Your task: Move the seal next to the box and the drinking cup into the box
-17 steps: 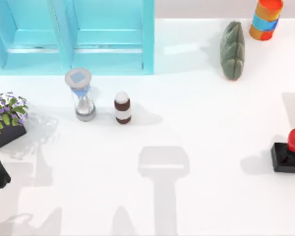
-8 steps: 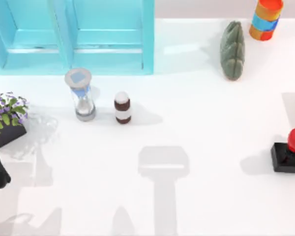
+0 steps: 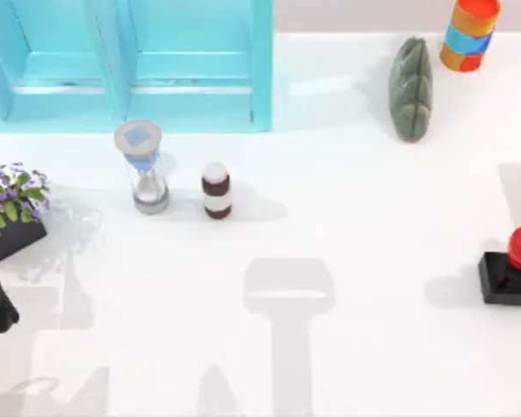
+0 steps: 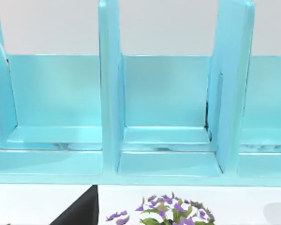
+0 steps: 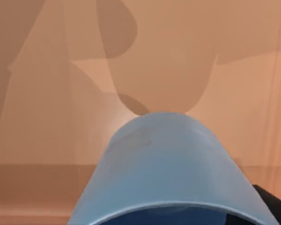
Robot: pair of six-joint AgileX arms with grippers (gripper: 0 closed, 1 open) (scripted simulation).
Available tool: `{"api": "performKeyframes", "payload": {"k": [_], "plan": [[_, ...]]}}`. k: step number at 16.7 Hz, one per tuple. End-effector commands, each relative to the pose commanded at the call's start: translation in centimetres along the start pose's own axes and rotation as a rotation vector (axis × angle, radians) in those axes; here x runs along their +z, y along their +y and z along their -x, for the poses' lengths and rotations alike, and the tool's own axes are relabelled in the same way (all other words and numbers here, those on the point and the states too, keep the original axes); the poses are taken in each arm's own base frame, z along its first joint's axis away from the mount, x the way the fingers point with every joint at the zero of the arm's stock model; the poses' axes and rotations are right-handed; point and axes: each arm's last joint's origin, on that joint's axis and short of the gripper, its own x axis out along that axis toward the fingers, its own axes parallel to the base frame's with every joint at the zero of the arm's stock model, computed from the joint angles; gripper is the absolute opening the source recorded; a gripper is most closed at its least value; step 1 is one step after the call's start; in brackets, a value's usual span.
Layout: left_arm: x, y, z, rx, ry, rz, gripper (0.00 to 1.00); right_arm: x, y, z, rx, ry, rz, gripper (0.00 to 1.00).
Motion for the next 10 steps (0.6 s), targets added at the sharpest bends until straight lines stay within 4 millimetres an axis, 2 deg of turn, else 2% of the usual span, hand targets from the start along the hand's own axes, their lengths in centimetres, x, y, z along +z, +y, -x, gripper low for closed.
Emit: {"api": "performKeyframes", "payload": {"k": [5, 9, 10], "plan": [[0.0, 0.0, 0.0, 0.000, 0.000, 0.000, 1.00, -0.2, 0.3, -1.9, 0.000, 0.000, -0.002, 0.00], [0.0, 0.0, 0.0, 0.000, 0.000, 0.000, 1.00, -0.2, 0.3, -1.9, 0.001, 0.001, -0.002, 0.00], [0.0, 0.0, 0.0, 0.000, 0.000, 0.000, 1.00, -0.2, 0.3, -1.9, 0.001, 0.001, -0.002, 0.08]]}}
